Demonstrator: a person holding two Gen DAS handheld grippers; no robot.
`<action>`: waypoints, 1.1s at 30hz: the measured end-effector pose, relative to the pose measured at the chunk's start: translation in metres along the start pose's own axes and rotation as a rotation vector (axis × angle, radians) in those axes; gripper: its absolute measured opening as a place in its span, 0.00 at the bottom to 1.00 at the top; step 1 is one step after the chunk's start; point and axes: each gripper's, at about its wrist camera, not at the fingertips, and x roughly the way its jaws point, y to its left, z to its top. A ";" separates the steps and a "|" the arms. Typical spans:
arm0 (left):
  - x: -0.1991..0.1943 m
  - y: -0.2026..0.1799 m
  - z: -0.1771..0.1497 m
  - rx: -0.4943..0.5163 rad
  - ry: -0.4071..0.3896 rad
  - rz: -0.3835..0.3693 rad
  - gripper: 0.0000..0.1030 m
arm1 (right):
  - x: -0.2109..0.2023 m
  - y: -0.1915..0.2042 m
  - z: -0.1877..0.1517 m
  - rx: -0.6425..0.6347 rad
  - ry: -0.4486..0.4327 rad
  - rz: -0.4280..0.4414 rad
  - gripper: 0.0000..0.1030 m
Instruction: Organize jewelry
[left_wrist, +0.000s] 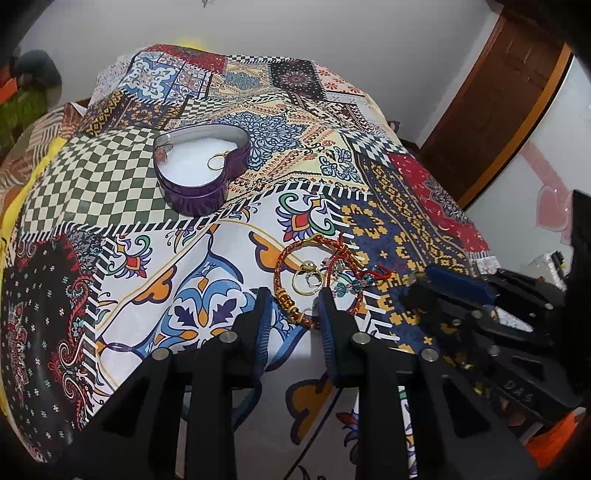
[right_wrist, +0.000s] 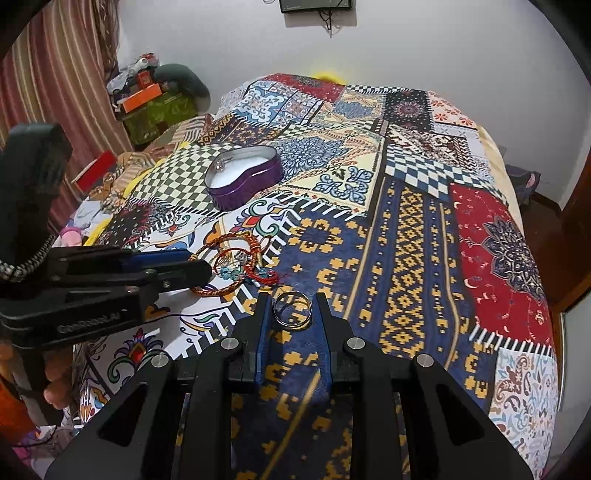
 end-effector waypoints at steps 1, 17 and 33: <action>0.001 -0.001 0.000 0.007 -0.002 0.012 0.15 | -0.001 -0.001 -0.001 0.004 -0.002 0.002 0.19; -0.035 -0.016 0.007 0.079 -0.094 0.033 0.05 | -0.022 -0.005 0.001 0.028 -0.036 -0.025 0.19; -0.061 0.005 -0.008 0.081 -0.066 -0.009 0.05 | -0.029 0.014 0.009 0.003 -0.058 -0.019 0.19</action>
